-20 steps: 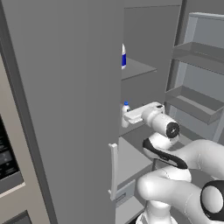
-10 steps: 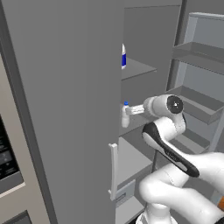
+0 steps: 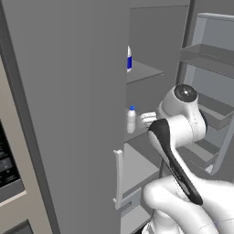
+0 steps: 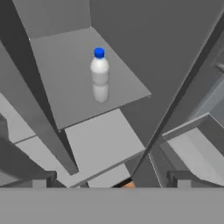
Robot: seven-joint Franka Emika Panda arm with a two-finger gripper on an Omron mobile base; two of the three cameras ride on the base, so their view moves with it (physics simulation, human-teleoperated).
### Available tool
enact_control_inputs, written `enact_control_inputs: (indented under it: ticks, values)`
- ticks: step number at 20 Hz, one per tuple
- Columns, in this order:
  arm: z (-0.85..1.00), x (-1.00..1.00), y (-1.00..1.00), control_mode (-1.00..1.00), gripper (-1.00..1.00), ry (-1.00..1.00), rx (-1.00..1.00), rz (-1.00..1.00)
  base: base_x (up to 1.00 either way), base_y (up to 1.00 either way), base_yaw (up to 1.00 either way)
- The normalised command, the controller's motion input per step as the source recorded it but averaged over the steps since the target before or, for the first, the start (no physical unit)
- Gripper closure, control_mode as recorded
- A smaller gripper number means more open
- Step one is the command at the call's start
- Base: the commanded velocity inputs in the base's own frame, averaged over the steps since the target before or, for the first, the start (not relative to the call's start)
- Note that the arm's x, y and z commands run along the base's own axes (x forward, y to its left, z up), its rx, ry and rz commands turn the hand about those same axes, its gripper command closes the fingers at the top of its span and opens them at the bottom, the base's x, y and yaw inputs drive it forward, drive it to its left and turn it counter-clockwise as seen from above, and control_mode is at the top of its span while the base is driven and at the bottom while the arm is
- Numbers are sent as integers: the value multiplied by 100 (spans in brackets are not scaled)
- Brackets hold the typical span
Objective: Take the bottled waters from the counter and place them in the freezer to freeze. Close the freezer door after placing the bottles.
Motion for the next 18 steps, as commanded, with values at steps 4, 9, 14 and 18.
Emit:
enact_control_inputs:
  ticks: [4,9,14,18]
  values:
    - [-24,-50,0,-100,-100,8,0,-13,0,0,0]
    - [-16,-42,-12,-100,-100,1,2,5,0,0,0]
    - [-8,-14,0,-100,-100,4,2,19,0,0,0]
    - [-5,0,0,-100,-100,6,0,3,0,0,0]
